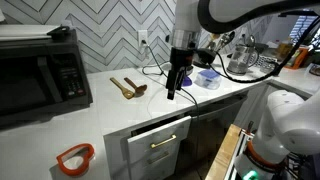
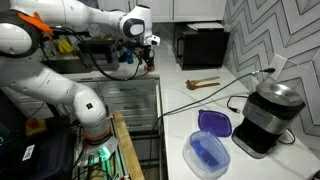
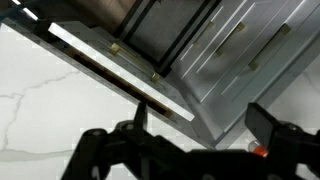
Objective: Open the drawer then remove the spoon from the drawer
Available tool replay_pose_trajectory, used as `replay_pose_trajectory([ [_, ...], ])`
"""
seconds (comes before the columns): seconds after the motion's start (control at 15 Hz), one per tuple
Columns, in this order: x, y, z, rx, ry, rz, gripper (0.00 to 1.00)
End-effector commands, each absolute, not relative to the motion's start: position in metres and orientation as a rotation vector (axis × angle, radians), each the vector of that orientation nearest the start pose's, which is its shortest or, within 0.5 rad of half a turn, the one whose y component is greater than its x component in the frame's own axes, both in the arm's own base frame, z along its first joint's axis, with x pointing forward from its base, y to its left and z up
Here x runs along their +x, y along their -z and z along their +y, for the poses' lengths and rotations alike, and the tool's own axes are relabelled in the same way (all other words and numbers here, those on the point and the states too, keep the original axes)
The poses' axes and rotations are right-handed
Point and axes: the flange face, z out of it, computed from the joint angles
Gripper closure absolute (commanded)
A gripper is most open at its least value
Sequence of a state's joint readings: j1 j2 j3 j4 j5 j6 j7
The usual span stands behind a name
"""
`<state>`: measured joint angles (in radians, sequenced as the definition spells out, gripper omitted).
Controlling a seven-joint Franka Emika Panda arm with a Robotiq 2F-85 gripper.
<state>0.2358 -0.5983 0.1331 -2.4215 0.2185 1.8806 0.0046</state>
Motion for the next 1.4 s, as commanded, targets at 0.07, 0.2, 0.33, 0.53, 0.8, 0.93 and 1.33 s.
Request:
replay_pose_trajectory([
  [0.07,0.345,-0.522,0.157,-2.969,0.045,-0.422,0.0],
  [0.2,0.345,-0.522,0.157,-2.969,0.045,-0.422,0.0],
  [0.33,0.345,-0.505,0.164,-2.946,0.024,-0.528,0.0],
  [0.53,0.341,-0.485,0.176,-2.921,-0.016,-0.729,0.0],
  [0.8,0.333,-0.447,0.198,-2.866,0.029,-1.01,0.0],
  [0.93,0.331,-0.426,0.207,-2.845,0.096,-1.096,0.0],
  [1.33,0.329,-0.366,0.218,-2.855,0.303,-1.233,0.0],
])
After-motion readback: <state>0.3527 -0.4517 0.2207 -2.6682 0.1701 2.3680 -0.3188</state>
